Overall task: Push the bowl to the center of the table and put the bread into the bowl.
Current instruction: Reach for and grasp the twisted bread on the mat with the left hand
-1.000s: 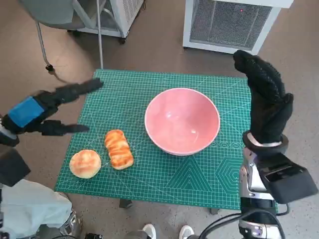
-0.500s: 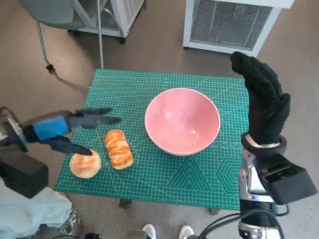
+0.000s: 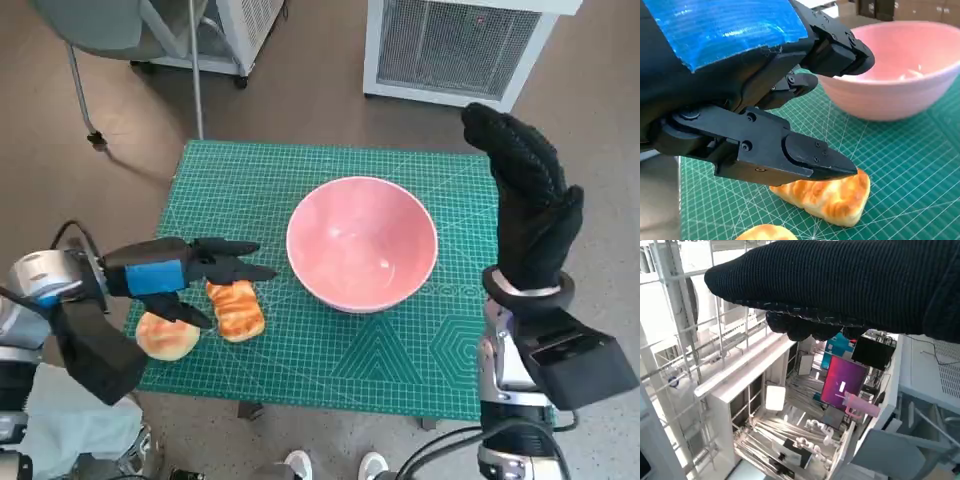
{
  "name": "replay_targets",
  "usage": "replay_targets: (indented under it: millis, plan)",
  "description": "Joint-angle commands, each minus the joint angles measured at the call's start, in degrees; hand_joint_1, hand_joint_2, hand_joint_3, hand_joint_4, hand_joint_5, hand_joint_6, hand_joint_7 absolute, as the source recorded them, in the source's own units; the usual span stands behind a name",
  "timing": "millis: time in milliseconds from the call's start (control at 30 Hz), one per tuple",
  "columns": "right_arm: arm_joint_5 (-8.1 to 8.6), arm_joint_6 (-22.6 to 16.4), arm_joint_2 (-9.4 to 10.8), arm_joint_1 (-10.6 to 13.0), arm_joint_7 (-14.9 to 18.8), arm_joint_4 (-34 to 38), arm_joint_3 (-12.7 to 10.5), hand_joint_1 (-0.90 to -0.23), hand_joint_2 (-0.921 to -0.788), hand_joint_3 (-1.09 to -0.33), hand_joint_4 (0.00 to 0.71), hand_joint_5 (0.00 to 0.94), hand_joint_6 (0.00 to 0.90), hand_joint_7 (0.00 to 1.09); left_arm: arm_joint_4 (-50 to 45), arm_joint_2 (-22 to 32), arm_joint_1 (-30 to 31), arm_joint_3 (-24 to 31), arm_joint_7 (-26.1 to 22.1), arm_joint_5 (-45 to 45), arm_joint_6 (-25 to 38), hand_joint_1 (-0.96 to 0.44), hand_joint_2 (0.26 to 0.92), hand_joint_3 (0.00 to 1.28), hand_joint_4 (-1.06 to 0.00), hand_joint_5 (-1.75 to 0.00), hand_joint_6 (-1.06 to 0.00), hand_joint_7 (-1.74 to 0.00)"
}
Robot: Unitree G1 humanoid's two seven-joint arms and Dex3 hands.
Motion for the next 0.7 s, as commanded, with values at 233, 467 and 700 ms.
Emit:
replay_targets:
  millis: [233,467,700]
  plan:
    - [0.46,0.81,0.16,1.81,0.27,-0.27,0.15,-0.545,-0.921,-0.791,0.296,0.012,-0.001,0.71,5.89,-2.16,-3.53,-4.11,6.97,5.57,-2.7,-0.16,0.872,0.01,-0.27,-0.02,-0.42,-0.03]
    - [0.14,0.9,0.04,2.27,-0.01,-0.62,0.02,-0.547,-0.921,-0.789,0.297,0.013,-0.001,0.71,7.68,-2.8,-4.53,-6.41,10.63,9.09,-3.08,-0.12,0.885,0.01,-0.3,-0.02,-0.43,-0.03]
    - [-0.16,0.99,-0.12,2.52,-0.26,-0.97,-0.2,-0.547,-0.921,-0.787,0.298,0.014,-0.001,0.71,7.49,-1.87,-5.8,-8.92,13.93,15.03,-1.65,-0.11,0.889,0.01,-0.31,-0.01,-0.45,-0.04]
